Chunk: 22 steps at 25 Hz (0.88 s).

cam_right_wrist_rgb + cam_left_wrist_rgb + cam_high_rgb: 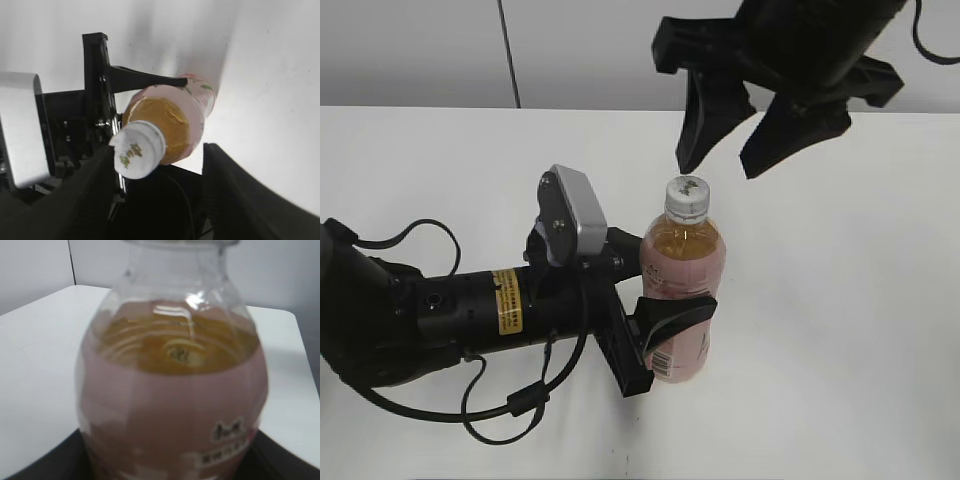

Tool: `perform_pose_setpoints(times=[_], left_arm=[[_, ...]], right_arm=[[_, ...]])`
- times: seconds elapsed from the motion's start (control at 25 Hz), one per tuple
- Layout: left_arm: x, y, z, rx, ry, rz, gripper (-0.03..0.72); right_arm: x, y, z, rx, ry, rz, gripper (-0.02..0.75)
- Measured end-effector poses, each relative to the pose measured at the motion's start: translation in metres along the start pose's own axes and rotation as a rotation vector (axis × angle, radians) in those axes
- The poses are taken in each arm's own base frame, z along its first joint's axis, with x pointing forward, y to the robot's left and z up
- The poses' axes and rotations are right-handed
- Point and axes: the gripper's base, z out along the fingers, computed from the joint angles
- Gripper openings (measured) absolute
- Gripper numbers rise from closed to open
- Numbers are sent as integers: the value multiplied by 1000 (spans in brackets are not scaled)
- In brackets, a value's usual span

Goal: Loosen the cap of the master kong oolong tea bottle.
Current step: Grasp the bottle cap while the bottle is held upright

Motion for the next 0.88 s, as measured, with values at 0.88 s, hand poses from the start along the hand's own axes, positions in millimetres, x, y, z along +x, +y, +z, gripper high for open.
perform_pose_setpoints(times=[0.88], left_arm=[[0, 1, 0, -8, -2, -4, 400]], right_arm=[[-11, 33, 23, 136, -20, -121, 367]])
